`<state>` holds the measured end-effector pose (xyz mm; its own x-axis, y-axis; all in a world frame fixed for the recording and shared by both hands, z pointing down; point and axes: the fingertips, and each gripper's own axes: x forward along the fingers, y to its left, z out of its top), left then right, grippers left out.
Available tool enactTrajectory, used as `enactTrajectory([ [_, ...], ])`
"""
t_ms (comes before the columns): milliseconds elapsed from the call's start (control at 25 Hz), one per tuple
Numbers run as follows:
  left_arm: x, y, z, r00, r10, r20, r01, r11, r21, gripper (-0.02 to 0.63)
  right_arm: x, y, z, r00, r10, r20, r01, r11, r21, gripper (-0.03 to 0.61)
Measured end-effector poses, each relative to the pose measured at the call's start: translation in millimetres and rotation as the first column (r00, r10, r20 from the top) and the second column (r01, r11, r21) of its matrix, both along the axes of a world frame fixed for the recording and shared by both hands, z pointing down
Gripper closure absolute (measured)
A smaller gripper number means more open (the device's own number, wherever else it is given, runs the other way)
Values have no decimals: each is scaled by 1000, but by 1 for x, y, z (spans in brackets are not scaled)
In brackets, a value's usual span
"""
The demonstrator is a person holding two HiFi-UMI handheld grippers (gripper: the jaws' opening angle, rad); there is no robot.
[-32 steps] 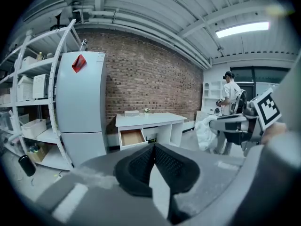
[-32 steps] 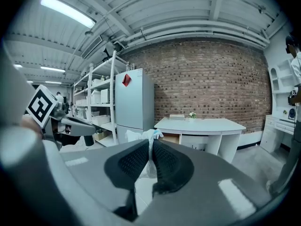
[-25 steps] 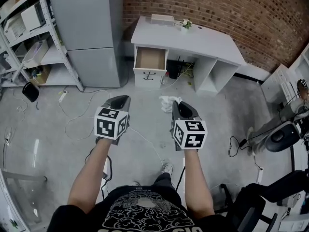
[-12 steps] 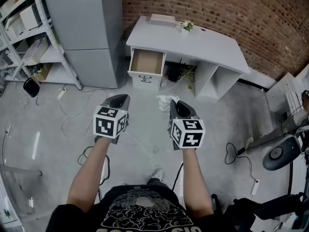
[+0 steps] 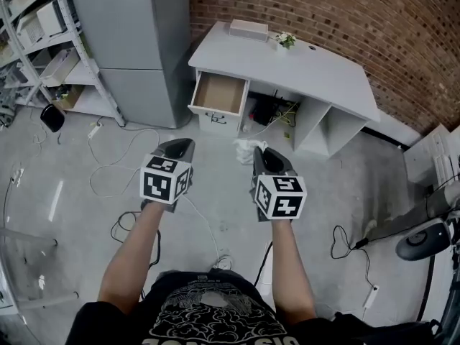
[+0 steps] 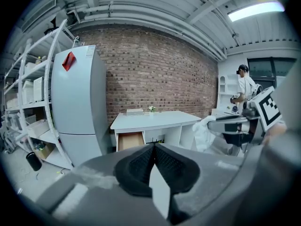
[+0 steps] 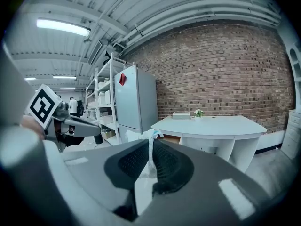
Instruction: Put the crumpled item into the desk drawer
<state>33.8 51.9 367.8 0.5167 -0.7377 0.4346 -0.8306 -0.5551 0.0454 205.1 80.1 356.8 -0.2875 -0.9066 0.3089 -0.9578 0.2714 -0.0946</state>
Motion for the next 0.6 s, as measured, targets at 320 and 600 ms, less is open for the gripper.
enactTrajectory([
  [320, 24, -7, 3, 999, -33, 10, 33, 999, -1, 614, 24, -14, 3, 999, -39, 6, 39, 999, 2, 554],
  [600, 41, -13, 7, 999, -41, 21, 41, 999, -2, 614, 42, -22, 6, 999, -54, 11, 53, 999, 3, 554],
])
